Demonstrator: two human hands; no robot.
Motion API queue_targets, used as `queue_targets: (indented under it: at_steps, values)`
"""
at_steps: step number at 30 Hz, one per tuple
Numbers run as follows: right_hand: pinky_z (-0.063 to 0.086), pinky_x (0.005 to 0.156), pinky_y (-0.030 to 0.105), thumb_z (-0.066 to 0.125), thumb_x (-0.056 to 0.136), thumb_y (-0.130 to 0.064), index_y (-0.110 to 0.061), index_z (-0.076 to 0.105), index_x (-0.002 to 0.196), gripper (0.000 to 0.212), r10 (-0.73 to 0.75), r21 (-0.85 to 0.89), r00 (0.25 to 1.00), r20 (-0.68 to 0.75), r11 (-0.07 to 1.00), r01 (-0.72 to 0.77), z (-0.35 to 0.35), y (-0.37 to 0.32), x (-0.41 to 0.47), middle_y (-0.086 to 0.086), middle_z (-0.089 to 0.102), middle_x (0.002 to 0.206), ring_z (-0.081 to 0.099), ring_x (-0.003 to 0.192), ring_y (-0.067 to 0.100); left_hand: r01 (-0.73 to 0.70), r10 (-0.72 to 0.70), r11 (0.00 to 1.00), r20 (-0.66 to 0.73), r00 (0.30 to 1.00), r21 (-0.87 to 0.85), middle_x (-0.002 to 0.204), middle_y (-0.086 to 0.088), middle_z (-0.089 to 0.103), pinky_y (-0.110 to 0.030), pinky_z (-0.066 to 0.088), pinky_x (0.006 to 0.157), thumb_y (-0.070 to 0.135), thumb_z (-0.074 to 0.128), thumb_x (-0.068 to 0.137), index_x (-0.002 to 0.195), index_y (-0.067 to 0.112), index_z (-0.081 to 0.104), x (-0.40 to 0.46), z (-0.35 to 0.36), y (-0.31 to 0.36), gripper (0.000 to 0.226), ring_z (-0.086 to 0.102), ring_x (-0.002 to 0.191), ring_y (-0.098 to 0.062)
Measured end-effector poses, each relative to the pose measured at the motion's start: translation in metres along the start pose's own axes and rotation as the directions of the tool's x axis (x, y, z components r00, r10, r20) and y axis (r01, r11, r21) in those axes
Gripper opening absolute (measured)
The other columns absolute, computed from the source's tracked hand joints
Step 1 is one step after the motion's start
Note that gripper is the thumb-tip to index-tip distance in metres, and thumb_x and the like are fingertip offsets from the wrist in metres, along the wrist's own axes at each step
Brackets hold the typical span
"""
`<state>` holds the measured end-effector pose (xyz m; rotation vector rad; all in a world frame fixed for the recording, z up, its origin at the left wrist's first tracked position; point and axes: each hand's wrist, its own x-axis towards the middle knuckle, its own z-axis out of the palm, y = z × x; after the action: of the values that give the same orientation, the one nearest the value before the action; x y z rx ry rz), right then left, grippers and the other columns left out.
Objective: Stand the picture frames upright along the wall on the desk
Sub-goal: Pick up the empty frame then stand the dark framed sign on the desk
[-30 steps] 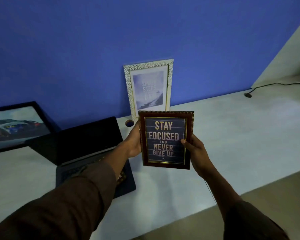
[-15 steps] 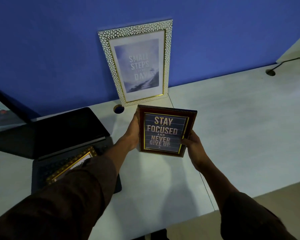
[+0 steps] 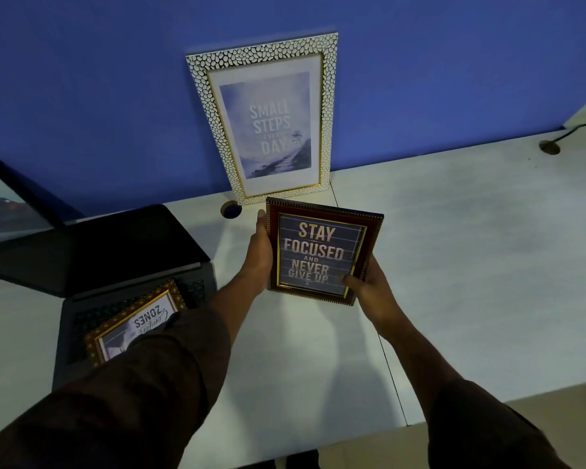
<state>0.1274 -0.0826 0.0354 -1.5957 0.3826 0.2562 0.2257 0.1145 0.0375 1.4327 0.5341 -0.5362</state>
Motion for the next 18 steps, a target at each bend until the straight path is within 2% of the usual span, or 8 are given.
queue_targets:
  at_steps: [3, 6, 7, 9, 11, 15, 18]
  values:
    - [0.053, 0.081, 0.021, 0.073, 0.092, -0.031, -0.032, 0.042, 0.141, 0.057, 0.039, -0.152, 0.999, -0.013, 0.988, -0.04, -0.001, 0.004, -0.001, -0.007, 0.062, 0.134, 0.064, 0.119, 0.018, -0.017, 0.021, 0.998, -0.059, 0.998, 0.063, 0.076, 0.014, 0.076, -0.032, 0.053, 0.08, 0.058, 0.015, 0.105, 0.094, 0.032, 0.068, -0.008, -0.002, 0.0, 0.061, 0.074, 0.068, -0.006]
    - [0.051, 0.087, 0.03, 0.074, 0.09, -0.032, -0.026, 0.036, 0.148, 0.069, 0.085, -0.22, 0.994, -0.065, 0.971, -0.097, 0.0, 0.002, -0.009, 0.002, 0.059, 0.14, 0.062, 0.121, 0.025, -0.038, 0.047, 0.996, -0.102, 0.994, 0.087, 0.096, 0.01, 0.07, -0.033, 0.038, 0.094, 0.056, 0.016, 0.106, 0.106, 0.026, 0.064, -0.02, -0.007, -0.004, 0.057, 0.065, 0.081, -0.006]
    - [0.05, 0.089, 0.033, 0.074, 0.091, -0.031, -0.024, 0.033, 0.15, 0.073, 0.099, -0.229, 0.991, -0.089, 0.966, -0.117, 0.0, 0.001, -0.013, 0.005, 0.059, 0.142, 0.062, 0.123, 0.028, -0.054, 0.064, 0.994, -0.103, 0.993, 0.09, 0.11, 0.006, 0.07, -0.034, 0.034, 0.096, 0.056, 0.016, 0.106, 0.116, 0.023, 0.062, -0.023, -0.009, -0.007, 0.057, 0.065, 0.092, -0.01]
    - [0.05, 0.096, 0.04, 0.074, 0.091, -0.031, -0.021, 0.029, 0.154, 0.079, 0.122, -0.257, 0.985, -0.122, 0.955, -0.15, 0.002, 0.0, -0.021, 0.01, 0.057, 0.147, 0.061, 0.127, 0.032, -0.073, 0.084, 0.992, -0.112, 0.99, 0.098, 0.146, -0.003, 0.058, -0.037, 0.032, 0.106, 0.059, 0.017, 0.105, 0.141, 0.017, 0.054, -0.029, -0.015, -0.012, 0.066, 0.057, 0.128, -0.021]
    - [0.046, 0.105, 0.047, 0.075, 0.09, -0.034, -0.019, 0.023, 0.158, 0.086, 0.162, -0.289, 0.977, -0.139, 0.937, -0.196, 0.005, 0.003, -0.03, 0.012, 0.05, 0.154, 0.055, 0.134, 0.035, -0.078, 0.091, 0.991, -0.116, 0.989, 0.113, 0.162, -0.005, 0.042, -0.044, 0.027, 0.118, 0.063, 0.019, 0.103, 0.154, 0.018, 0.041, -0.039, -0.022, -0.016, 0.071, 0.041, 0.147, -0.026]
    - [0.044, 0.11, 0.05, 0.078, 0.087, -0.034, -0.015, 0.02, 0.16, 0.095, 0.256, -0.273, 0.94, -0.227, 0.909, -0.314, 0.016, 0.009, -0.059, 0.017, 0.041, 0.159, 0.046, 0.141, 0.037, -0.086, 0.1, 0.989, -0.113, 0.989, 0.122, 0.164, -0.002, 0.038, -0.048, 0.025, 0.119, 0.069, 0.023, 0.099, 0.156, 0.024, 0.038, -0.07, -0.045, -0.029, 0.074, 0.037, 0.149, -0.025]
    - [0.045, 0.105, 0.043, 0.078, 0.085, -0.032, -0.015, 0.028, 0.156, 0.088, 0.289, -0.245, 0.917, -0.275, 0.901, -0.358, 0.032, 0.013, -0.086, 0.017, 0.048, 0.152, 0.05, 0.135, 0.035, -0.122, 0.154, 0.963, -0.118, 0.981, 0.239, 0.151, -0.005, 0.05, -0.045, 0.036, 0.111, 0.065, 0.036, 0.098, 0.147, 0.02, 0.047, -0.099, -0.068, -0.039, 0.067, 0.048, 0.135, -0.026]
